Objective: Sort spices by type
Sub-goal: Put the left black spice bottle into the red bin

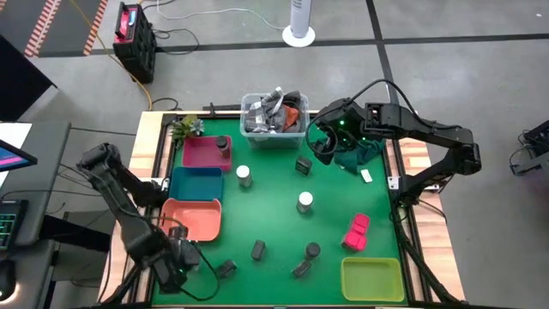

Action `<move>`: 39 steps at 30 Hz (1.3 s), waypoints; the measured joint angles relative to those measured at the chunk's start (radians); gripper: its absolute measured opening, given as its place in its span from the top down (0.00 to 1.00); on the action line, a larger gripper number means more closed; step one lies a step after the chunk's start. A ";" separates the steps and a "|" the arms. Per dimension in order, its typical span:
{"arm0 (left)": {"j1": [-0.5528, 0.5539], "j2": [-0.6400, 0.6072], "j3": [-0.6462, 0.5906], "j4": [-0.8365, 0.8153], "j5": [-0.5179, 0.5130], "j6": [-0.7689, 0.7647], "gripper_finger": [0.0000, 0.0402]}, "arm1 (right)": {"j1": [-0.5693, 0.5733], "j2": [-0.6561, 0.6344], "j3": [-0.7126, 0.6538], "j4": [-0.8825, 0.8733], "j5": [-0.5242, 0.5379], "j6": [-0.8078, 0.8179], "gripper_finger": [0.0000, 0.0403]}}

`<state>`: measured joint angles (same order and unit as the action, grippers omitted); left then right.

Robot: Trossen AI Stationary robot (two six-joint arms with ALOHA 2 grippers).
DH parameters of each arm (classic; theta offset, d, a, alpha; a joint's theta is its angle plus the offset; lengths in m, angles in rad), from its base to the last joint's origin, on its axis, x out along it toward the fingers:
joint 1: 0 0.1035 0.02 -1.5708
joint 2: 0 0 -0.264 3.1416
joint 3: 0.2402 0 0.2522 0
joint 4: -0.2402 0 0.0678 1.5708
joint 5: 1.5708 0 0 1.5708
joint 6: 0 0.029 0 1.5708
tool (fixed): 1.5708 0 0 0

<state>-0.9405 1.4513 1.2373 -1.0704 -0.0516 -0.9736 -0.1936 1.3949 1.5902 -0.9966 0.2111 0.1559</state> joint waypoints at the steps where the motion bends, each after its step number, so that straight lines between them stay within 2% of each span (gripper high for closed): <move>1: 0.000 -0.023 0.000 -0.012 -0.013 -0.016 0.50 | 0.000 0.000 0.000 0.000 0.000 0.000 0.11; 11: 0.066 -0.237 0.000 -0.145 -0.182 -0.101 0.50 | 0.000 0.000 0.000 0.004 0.000 0.002 0.11; 15: 0.125 -0.315 0.001 -0.160 -0.301 -0.113 0.50 | 0.004 0.000 0.000 0.005 0.000 0.022 0.11; 20: 0.251 -0.388 0.002 -0.263 -0.449 -0.178 0.50 | 0.012 0.000 0.000 0.024 0.000 0.033 0.11; 24: 0.399 -0.419 0.002 -0.343 -0.513 -0.173 0.50 | 0.017 0.000 0.000 0.051 -0.001 0.046 0.11; 27: 0.542 -0.421 0.002 -0.365 -0.524 -0.063 0.49 | 0.024 0.000 0.000 0.079 -0.002 0.057 0.11; 35: 0.947 -0.396 -0.004 -0.306 -0.495 0.358 0.49 | 0.042 0.001 0.000 0.106 -0.004 0.084 0.11; 39: 1.142 -0.399 -0.067 -0.191 -0.382 0.589 0.49 | 0.059 0.001 0.000 0.124 -0.004 0.097 0.11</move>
<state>0.2010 1.0519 1.1701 -1.2617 -0.4338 -0.3846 -0.1349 1.3956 1.5902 -0.8727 0.2073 0.2524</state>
